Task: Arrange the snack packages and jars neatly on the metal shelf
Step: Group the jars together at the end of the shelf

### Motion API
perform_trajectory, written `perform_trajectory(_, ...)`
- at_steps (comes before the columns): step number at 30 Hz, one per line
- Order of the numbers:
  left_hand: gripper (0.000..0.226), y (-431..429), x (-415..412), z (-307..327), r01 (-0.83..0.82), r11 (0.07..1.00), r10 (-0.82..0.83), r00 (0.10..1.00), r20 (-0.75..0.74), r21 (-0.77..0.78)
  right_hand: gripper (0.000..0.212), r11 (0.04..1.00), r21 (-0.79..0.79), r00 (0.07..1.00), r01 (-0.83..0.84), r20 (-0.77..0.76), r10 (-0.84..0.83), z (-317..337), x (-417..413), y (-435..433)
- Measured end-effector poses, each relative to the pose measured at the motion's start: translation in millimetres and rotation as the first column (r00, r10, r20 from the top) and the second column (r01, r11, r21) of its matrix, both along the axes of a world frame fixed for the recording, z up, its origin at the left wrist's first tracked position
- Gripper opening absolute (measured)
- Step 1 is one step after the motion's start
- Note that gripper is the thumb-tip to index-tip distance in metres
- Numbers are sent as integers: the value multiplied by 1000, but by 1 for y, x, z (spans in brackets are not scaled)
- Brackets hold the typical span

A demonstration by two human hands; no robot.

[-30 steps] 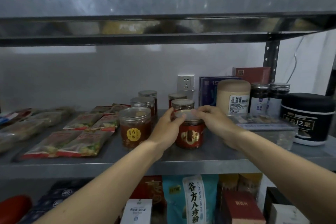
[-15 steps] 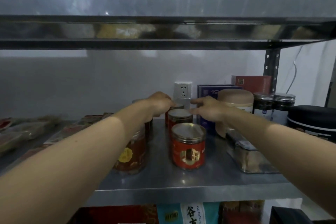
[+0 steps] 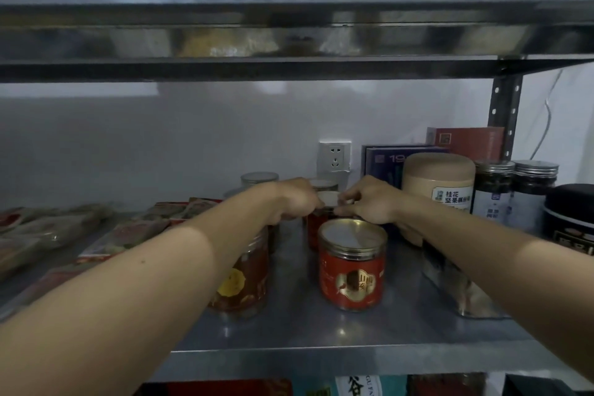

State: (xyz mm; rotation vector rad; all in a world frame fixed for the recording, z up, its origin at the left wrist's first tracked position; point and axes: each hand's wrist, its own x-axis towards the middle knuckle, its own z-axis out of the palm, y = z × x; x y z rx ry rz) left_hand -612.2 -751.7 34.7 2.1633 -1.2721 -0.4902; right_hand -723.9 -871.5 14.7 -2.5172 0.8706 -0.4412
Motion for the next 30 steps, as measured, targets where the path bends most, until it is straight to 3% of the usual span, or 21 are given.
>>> perform_trajectory(5, 30, 0, -5, 2, -9, 998, 7, 1000, -30, -61, 54, 999, 49, 1000, -2, 8, 2, 7, -8, 8)
perform_trajectory(7, 35, 3, -10, 1, -27, 989, 18, 998, -64, -149, 59, 998, 66, 998, 1, 58, -5, 11, -18, 17)
perform_trajectory(9, 27, 10, -19, -2, -32, 971, 7, 994, -106, -236, 59, 996, 91, 990, 7, 141, -20, 13, -31, 26)
perform_trajectory(11, 4, 23, -32, -10, -33, 946, -23, 986, -168, -322, 55, 991, 133, 976, 21, 213, -49, 10, -46, 37)
perform_trajectory(15, 21, 42, -50, -41, -12, 909, -117, 952, -283, -417, 50, 969, 244, 957, 48, 267, -115, -9, -67, 57)
perform_trajectory(20, 38, 54, -66, -67, -106, 879, -102, 912, -399, -465, 10, 904, 427, 926, -18, 348, -146, -30, -73, 75)
perform_trajectory(30, 37, 68, -71, -65, -107, 883, -86, 920, -382, -456, 11, 886, 458, 916, -70, 381, -125, -28, -74, 89)
